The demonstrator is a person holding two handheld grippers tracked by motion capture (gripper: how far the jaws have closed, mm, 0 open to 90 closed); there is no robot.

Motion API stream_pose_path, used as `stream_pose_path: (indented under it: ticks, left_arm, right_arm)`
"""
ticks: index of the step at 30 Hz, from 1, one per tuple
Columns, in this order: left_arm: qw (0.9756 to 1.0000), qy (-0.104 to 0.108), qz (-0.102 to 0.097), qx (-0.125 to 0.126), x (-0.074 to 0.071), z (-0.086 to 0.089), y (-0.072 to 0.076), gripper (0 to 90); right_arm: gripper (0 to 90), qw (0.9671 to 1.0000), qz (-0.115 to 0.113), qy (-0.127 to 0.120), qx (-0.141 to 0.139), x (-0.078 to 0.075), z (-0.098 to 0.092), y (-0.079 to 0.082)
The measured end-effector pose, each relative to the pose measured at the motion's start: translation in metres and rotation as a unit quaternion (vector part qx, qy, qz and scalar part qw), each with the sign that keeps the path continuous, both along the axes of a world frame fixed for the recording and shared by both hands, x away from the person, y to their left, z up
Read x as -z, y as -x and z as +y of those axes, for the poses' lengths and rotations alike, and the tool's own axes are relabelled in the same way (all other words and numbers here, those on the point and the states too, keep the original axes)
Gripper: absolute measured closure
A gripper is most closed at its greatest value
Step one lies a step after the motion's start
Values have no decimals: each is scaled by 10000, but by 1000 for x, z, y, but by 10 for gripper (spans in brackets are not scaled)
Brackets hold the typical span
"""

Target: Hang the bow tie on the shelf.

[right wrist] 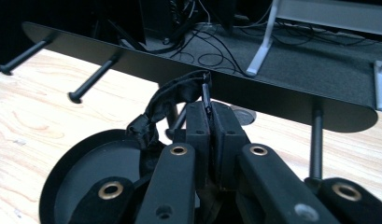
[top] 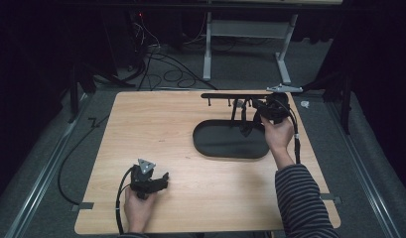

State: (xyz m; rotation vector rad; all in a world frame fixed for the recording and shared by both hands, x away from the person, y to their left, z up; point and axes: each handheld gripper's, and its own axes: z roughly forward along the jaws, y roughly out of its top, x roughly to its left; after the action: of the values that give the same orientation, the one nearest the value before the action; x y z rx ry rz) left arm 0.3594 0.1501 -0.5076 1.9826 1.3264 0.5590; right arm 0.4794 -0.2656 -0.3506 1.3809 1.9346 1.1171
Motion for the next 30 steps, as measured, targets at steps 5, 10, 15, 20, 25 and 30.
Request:
stream_pose_path:
  ticks: [5, 10, 15, 20, 25, 30]
  left_arm:
    - [10000, 8, 1, 2, 0, 0, 0, 210]
    - [10000, 8, 1, 1, 0, 0, 0, 210]
    - [10000, 7, 2, 2, 0, 0, 0, 210]
    - [10000, 3, 5, 7, 0, 0, 0, 210]
    - [10000, 4, 5, 9, 0, 0, 0, 210]
    - [10000, 4, 6, 9, 0, 0, 0, 210]
  right_arm:
    - [875, 9999, 103, -34, 41, 3, -2, -4]
    - [862, 9999, 163, 26, 52, 5, -2, -4]
    - [851, 9997, 243, 53, 58, 8, -2, -4]
    - [799, 9996, 281, 59, 55, 9, -1, -5]
    - [760, 9995, 325, 42, 42, 10, -2, -4]
    - [730, 9994, 340, 8, 16, 8, -4, -2]
